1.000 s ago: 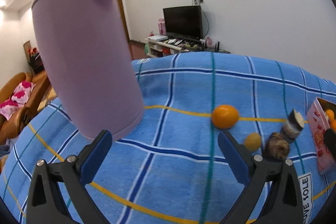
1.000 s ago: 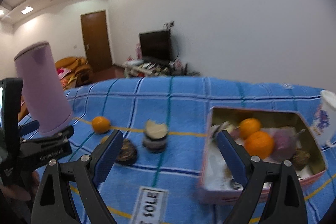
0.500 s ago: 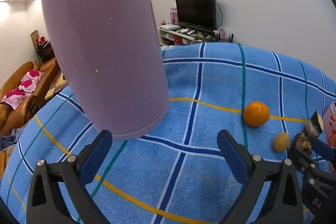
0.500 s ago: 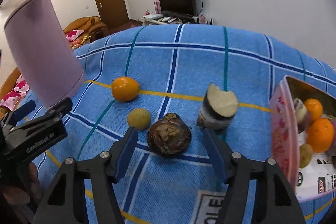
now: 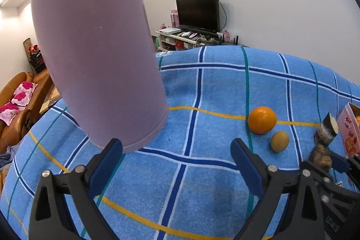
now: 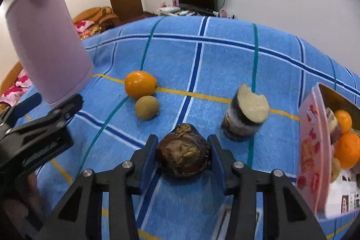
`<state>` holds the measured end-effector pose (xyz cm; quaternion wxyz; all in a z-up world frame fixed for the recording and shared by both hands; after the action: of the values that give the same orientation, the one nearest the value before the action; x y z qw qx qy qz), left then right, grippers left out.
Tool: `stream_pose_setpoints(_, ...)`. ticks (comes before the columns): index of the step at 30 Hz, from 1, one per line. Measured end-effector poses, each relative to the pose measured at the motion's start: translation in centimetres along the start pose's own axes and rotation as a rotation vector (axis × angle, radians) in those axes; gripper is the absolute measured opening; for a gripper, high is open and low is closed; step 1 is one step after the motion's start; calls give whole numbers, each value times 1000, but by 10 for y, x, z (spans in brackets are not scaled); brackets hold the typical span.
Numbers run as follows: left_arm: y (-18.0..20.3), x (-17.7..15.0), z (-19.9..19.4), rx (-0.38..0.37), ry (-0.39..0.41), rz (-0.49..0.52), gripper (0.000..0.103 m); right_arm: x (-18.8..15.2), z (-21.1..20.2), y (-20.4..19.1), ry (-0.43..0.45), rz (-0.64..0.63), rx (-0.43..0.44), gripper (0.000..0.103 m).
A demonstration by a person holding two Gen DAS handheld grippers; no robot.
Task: Organize fruits
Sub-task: 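Grasp the dark brown round fruit with the right gripper while the left grasps the small tan fruit, then lift both held fruits and carry them toward the pink tin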
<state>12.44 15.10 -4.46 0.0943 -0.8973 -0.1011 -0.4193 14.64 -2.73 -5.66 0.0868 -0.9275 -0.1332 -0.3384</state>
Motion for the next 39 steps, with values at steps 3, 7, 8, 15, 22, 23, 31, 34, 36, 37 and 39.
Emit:
stream_pose_setpoints(3,3,1,-2,-60,9,0,91,-8,-28,0,90,-41,-22,47)
stream_pose_setpoints(7,14,-1,-4,-149,-3,13,81,-20,-64,11,211,-71,-71,47)
stream_pose_setpoints(8,17,-1,-6,-175,-1,12,79,-22,-69,16,227,-59,-72,47)
stream_pose_setpoints(15,54,3,-8,-281,-54,56,70,-24,-78,54,247,89,-40,47)
stream_pose_setpoints(22,100,18,8,-358,-117,122,50,-23,-86,68,269,132,-27,47)
stream_pose_setpoints(23,106,17,12,-362,-132,130,46,-23,-87,69,270,136,-26,47)
stream_pose_setpoints(31,123,14,36,-332,-168,157,28,-23,-89,73,266,159,-17,47)
stream_pose_setpoints(34,121,14,34,-357,-167,143,28,-23,-89,72,268,150,-21,47)
stream_pose_setpoints(36,115,13,30,-360,-151,120,28,-23,-89,70,271,143,-28,47)
stream_pose_setpoints(37,112,13,26,-353,-132,110,28,-22,-86,70,274,139,-34,47)
stream_pose_setpoints(39,107,13,15,-333,-74,94,28,-22,-88,68,289,123,-52,47)
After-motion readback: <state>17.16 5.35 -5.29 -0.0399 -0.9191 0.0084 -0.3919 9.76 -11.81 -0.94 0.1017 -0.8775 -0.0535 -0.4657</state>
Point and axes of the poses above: each gripper's, at about its wrist camera, not at the fingertips, and z roughly the way its jaws point, y to its right, x to its top, the point moved 2 cm from there along z, roughly the way its jaws point, and after that the axes turned 2 degrees about y, right-handed, at the moved point
